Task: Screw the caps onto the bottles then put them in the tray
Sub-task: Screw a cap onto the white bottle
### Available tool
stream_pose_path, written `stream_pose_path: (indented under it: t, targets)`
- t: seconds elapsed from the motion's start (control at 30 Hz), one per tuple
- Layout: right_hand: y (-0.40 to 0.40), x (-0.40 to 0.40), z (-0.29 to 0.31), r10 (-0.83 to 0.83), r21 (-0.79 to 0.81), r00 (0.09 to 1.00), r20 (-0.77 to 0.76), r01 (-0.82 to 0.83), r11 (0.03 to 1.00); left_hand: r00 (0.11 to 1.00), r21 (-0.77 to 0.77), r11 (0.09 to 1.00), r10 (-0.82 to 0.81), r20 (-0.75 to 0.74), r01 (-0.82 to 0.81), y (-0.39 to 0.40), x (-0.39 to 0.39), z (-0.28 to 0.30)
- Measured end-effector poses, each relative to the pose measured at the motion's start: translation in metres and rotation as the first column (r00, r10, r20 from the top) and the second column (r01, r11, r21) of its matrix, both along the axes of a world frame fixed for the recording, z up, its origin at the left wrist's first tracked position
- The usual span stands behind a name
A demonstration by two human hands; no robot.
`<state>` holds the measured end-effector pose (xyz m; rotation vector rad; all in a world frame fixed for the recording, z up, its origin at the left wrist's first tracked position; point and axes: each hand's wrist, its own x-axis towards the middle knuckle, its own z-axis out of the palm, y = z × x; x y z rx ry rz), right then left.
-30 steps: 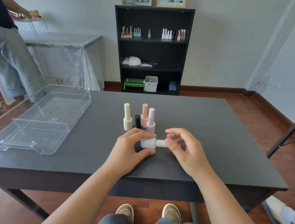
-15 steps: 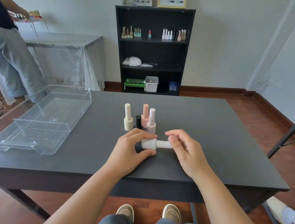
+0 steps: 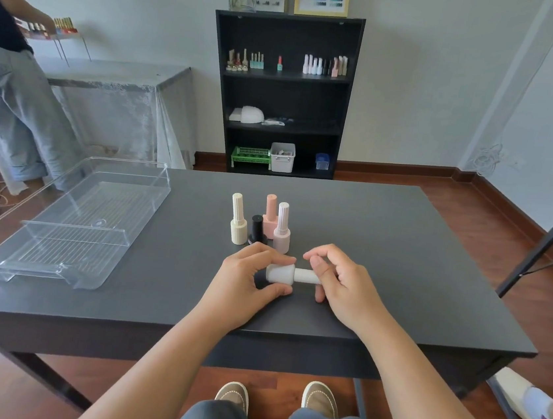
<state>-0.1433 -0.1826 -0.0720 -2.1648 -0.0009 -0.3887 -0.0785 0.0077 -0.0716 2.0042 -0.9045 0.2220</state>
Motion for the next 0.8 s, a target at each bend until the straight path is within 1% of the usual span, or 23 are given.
stream_pose_path:
  t: [0.1,0.2,0.23,0.27,0.33,0.37,0.4,0.57,0.7,0.8]
  targets:
    - [0.002,-0.001,0.003,0.050,0.065,0.999,-0.019,-0.049,0.997,1.000,-0.027,1.000,0.015,-0.019,-0.015,0.001,0.000,0.001]
    - [0.001,-0.002,0.004,0.075,0.050,0.997,-0.033,-0.073,0.996,0.999,-0.042,0.999,0.031,-0.044,-0.033,0.002,0.001,0.001]
    - [0.000,-0.003,0.005,0.077,0.087,0.997,-0.025,-0.074,0.993,0.998,-0.044,0.999,0.029,-0.057,-0.031,0.002,0.000,0.000]
    - [0.000,-0.003,0.006,0.083,0.168,0.996,-0.012,-0.080,0.982,0.997,-0.048,0.998,0.027,-0.071,-0.030,0.002,0.000,0.000]
    - [0.002,-0.004,0.009,0.110,0.384,0.994,0.019,-0.108,0.917,0.995,-0.052,0.998,0.031,-0.092,-0.036,0.001,-0.001,0.000]
    - [0.004,-0.005,0.010,0.114,0.456,0.993,0.032,-0.116,0.882,0.995,-0.048,0.998,0.036,-0.096,-0.041,0.001,0.000,0.000]
    - [0.005,-0.005,0.010,0.104,0.489,0.994,0.042,-0.111,0.865,0.995,-0.042,0.998,0.040,-0.096,-0.044,0.002,0.000,0.000]
    - [0.014,-0.002,0.009,0.022,0.483,0.997,0.076,-0.056,0.874,0.994,-0.024,0.998,0.055,-0.095,-0.058,0.003,0.000,-0.002]
    - [0.022,0.004,0.011,-0.008,0.485,0.992,0.123,-0.053,0.873,0.994,-0.053,0.993,0.105,-0.032,-0.106,0.003,-0.001,-0.001]
    - [0.026,0.007,0.013,-0.029,0.481,0.989,0.148,-0.046,0.876,0.991,-0.077,0.989,0.119,-0.053,-0.123,0.003,-0.002,0.001]
